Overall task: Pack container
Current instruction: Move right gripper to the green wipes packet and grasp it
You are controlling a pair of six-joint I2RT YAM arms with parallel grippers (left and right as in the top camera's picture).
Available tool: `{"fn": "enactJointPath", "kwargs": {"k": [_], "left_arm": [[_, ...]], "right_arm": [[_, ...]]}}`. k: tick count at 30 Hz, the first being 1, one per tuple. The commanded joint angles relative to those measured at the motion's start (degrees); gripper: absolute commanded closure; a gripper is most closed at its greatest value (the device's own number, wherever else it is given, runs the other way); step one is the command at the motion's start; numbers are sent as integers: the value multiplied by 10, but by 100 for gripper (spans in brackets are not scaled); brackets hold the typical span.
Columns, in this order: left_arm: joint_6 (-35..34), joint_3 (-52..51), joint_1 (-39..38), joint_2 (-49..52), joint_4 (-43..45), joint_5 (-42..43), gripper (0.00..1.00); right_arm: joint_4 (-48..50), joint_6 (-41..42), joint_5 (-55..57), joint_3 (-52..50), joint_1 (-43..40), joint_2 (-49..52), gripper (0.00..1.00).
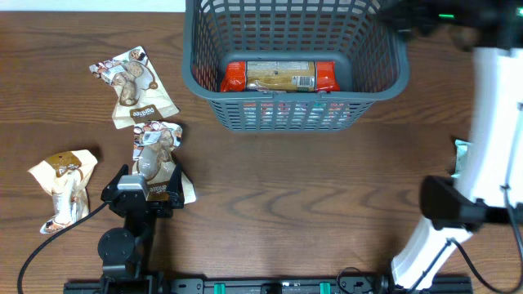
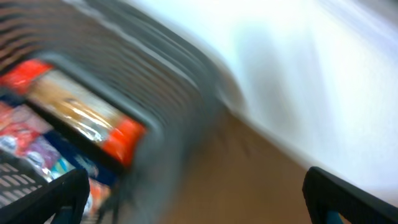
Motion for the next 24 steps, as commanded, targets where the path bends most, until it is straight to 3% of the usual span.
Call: {"fn": "enactJointPath", "kwargs": {"k": [1,7,12,24], "left_arm": [[-1,-15,-3,-3,-8,12,1],[0,-15,-3,-3,-8,12,1],[-1,-15,-3,-3,-8,12,1],[0,-15,-3,-3,-8,12,1]], "right_arm": [[-52,146,7,0,-97,-6,1],[-166,160,10,0,-217,-7,1],[-166,212,49,-45,-259,-47,1],[-116,264,126,-410,-292,-185,1]]}}
